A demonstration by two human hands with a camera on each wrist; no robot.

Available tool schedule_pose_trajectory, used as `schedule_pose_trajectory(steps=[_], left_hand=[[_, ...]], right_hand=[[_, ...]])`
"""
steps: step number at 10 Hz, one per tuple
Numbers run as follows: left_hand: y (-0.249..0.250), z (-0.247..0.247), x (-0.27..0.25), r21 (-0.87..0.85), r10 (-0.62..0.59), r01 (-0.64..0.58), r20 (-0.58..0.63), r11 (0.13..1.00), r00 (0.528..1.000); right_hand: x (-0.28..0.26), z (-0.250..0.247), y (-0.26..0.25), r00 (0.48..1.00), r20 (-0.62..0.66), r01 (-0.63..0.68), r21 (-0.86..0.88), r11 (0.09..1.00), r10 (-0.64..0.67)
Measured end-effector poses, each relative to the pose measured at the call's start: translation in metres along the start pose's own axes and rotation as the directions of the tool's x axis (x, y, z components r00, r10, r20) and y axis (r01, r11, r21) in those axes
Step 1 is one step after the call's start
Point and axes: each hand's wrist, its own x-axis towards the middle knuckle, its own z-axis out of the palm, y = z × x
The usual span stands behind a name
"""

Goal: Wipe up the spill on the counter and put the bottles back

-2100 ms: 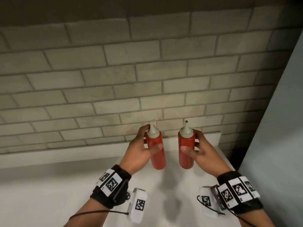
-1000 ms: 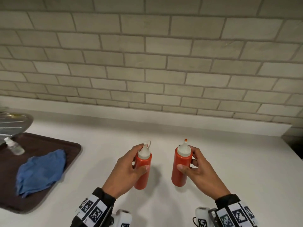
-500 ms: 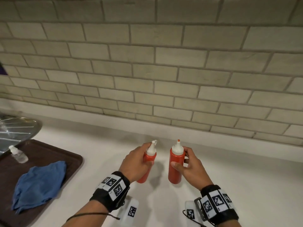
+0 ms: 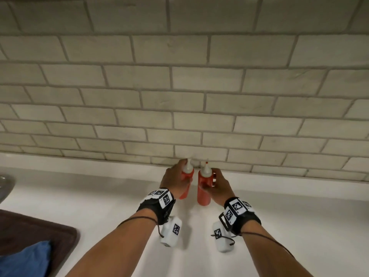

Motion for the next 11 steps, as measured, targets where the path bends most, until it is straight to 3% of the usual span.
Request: schedule_pose_trajectory(steps=[4,8,10,11], left_hand=[[-0.020,0.029,0.060,-0.149,-0.020,0.021,0.010,0.989,1.000],[-0.029,0.042,0.063,-0.198,-0.026,0.029,0.021,0.980,0.999],[-0.031,0.037,0.059,-0.206,-0.019,0.025,0.031,0.978,0.999],[-0.037,0.034,0.050,-0.255,0.015,-0.017,-0.009,0.967,1.000]], right_hand=[[0.063,0.025,0.016,0.990,-0.142,-0.026,-0.161,0.987,0.002],[0.064,0.025,0.013,0.987,-0.156,0.022,-0.181,0.983,-0.051],[0.053,0.020,0.019,0.996,-0.084,-0.003,-0.099,0.995,-0.005],[0.043,0.014,0.034,0.993,-0.080,-0.091,0.013,0.996,0.092]])
